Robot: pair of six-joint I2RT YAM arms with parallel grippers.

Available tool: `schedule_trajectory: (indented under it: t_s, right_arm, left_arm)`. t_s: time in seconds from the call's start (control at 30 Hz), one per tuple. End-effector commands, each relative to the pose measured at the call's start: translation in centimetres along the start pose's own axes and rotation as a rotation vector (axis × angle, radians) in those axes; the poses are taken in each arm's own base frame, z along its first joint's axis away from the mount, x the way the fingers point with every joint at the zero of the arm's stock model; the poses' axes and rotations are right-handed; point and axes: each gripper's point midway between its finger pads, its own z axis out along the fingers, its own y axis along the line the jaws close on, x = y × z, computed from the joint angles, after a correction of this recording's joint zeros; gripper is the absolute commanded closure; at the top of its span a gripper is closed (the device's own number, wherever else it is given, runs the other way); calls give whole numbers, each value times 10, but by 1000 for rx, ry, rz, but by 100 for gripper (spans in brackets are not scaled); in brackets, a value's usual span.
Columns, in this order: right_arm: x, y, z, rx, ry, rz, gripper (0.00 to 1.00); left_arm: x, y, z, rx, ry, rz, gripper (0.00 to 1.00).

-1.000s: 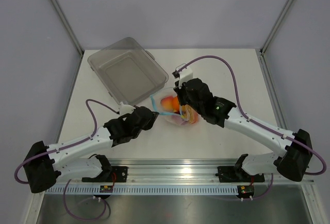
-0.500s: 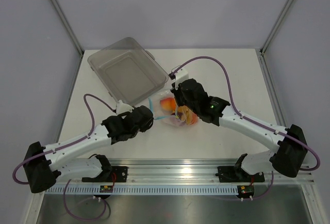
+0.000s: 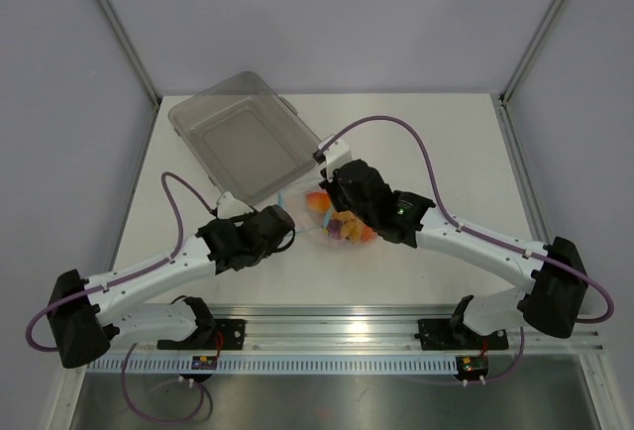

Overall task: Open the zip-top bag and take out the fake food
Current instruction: Open the zipper of the food storage bag at the center of the board.

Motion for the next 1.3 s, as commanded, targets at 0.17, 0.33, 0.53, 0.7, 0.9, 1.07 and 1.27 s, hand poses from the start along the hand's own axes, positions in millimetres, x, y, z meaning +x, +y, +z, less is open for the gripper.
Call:
schedule_trajectory:
  t_s: [0.17, 0.33, 0.53, 0.7, 0.9, 1.07, 1.27]
  right_arm:
    - [-33, 12, -13, 63, -93, -85, 100]
    - [-36, 13, -17, 71, -114, -95, 100]
    - [-39, 18, -21, 55, -138, -96, 100]
    - [-42, 25, -23, 27, -150, -90, 100]
    - [-44, 28, -28, -3, -167, -77, 100]
    - [-49, 34, -33, -49, -185, -60, 100]
    - [-50, 46, -36, -122, -192, -57, 100]
  left_arm:
    - [-27, 21, 0, -72, -140, 92, 100]
    - [-40, 25, -4, -69, -187, 78, 100]
    - [-58, 25, -12, -40, -255, 75, 99]
    - [-71, 14, -22, 12, -291, 129, 70]
    - [-77, -1, -36, 168, -290, 182, 54]
    - [-76, -32, -56, 399, -280, 260, 43]
    - [-56, -66, -73, 597, -218, 371, 31]
